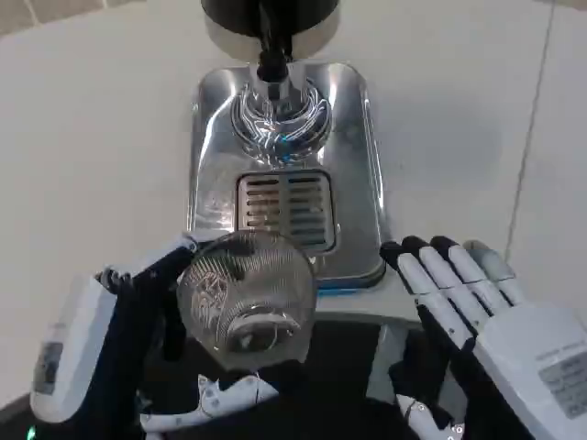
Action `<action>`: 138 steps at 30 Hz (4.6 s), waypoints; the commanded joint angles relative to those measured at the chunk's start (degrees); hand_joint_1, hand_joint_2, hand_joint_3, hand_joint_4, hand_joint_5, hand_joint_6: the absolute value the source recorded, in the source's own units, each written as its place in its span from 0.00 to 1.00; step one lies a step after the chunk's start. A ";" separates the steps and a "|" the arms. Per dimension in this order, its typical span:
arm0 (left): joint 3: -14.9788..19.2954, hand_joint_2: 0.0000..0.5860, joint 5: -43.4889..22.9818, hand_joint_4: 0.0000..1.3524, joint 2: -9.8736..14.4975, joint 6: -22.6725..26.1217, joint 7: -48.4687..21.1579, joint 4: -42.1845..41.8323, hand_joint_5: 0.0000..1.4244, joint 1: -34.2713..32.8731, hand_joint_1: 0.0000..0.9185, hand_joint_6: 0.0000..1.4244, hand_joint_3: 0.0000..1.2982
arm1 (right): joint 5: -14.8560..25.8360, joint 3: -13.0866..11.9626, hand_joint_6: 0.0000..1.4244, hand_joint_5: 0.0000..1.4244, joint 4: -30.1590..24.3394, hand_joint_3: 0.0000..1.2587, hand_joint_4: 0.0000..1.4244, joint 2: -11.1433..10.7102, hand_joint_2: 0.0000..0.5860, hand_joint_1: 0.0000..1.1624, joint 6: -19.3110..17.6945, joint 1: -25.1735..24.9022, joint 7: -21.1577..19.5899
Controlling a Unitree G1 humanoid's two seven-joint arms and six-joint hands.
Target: Grasp the cup under the faucet to collect the drink, then remove the cup.
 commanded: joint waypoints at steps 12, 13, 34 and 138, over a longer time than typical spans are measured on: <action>0.96 0.09 -0.50 0.90 -1.29 -0.23 0.71 1.81 0.90 -1.47 0.82 1.00 0.94 | -0.63 1.53 0.00 0.00 -1.91 0.00 0.00 0.87 1.00 0.26 1.47 1.21 0.37; 0.98 0.09 -0.42 0.90 -1.42 -0.13 0.78 2.02 0.90 -1.72 0.82 1.00 0.94 | -0.64 1.53 0.00 0.00 -1.91 0.00 0.00 0.89 1.00 0.26 1.61 1.05 0.44; -2.59 0.09 7.17 0.90 -3.83 6.37 10.94 25.42 0.90 -25.47 0.82 1.00 0.94 | -1.92 1.35 0.00 0.00 -2.36 0.00 0.00 2.12 1.00 0.27 6.74 -0.61 1.08; 1.26 0.15 12.50 0.00 11.37 17.31 6.12 3.72 0.00 1.17 0.00 0.00 0.00 | 51.92 5.27 0.00 0.00 6.62 0.00 0.00 13.86 1.00 0.39 35.67 -48.78 17.94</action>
